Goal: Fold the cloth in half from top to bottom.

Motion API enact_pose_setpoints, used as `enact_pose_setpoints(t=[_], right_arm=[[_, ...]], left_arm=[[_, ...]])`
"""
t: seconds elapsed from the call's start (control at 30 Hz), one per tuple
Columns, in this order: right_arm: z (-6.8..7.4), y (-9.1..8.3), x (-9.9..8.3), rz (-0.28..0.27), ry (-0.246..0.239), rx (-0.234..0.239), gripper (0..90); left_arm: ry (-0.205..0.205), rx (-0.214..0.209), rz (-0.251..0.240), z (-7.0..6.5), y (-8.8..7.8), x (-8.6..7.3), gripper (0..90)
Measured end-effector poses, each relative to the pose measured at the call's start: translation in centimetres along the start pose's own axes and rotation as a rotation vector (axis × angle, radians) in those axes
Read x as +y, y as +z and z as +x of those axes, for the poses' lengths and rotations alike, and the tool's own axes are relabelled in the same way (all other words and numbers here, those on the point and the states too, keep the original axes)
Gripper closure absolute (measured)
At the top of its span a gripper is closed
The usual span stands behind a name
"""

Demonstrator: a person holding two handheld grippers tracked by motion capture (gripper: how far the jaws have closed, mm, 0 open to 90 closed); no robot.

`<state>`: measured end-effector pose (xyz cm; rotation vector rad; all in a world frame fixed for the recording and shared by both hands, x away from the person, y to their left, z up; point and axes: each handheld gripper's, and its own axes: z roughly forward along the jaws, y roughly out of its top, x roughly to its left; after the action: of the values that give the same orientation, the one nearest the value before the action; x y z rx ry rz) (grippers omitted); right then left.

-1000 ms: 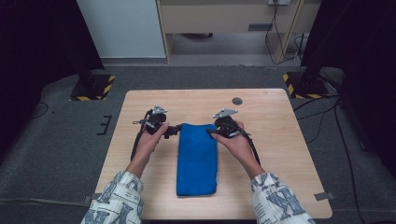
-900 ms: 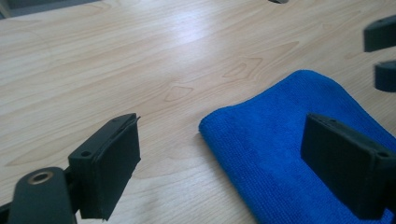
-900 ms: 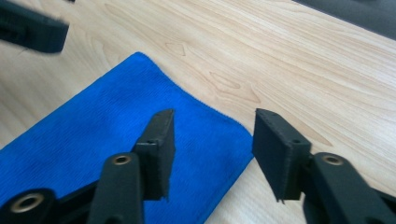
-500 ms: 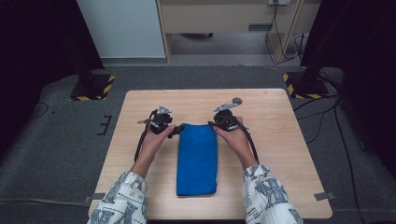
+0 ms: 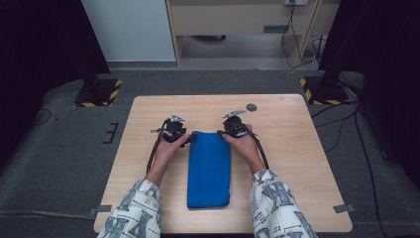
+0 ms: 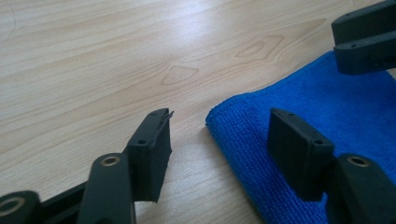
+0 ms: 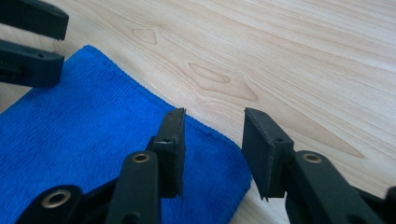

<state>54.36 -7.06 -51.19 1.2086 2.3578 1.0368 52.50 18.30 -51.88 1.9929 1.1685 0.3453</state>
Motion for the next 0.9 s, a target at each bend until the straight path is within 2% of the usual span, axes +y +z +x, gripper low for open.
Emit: enact_pose_setpoints(t=[0.2, 0.27, 0.33, 0.43, 0.6, 0.7, 0.77, 0.9], right_arm=[[0.1, 0.7, 0.0, 0.007, 0.034, -0.003, 56.0], [0.1, 0.8, -0.1, 0.008, 0.037, 0.002, 55.9], [0.0, 1.0, -0.2, 0.009, 0.034, -0.002, 55.0], [-0.2, 1.3, -0.3, 0.018, 0.049, -0.006, 54.5], [0.1, 1.6, -0.5, 0.031, 0.039, 0.000, 54.5], [0.3, 1.7, -0.6, 0.029, 0.026, -0.008, 59.3], [0.4, 1.7, -0.7, 0.022, 0.023, -0.003, 64.0], [0.8, 1.8, -0.7, 0.019, 0.012, 0.009, 74.4]], left_arm=[[0.009, 0.020, 0.032, 0.5, 0.5, 0.3, 44.0], [0.010, 0.011, 0.026, 0.3, 0.7, 0.6, 45.6], [0.028, 0.015, 0.044, 0.0, 0.8, 0.7, 45.7], [0.032, 0.016, 0.048, -0.2, 1.0, 0.7, 46.4], [0.046, 0.016, 0.070, -0.3, 1.3, 0.6, 48.7], [0.042, 0.021, 0.086, -0.1, 1.5, 0.4, 49.6], [0.037, 0.019, 0.080, 0.0, 1.5, 0.4, 50.5], [0.065, 0.021, 0.078, -0.3, 1.5, 0.2, 57.6]])
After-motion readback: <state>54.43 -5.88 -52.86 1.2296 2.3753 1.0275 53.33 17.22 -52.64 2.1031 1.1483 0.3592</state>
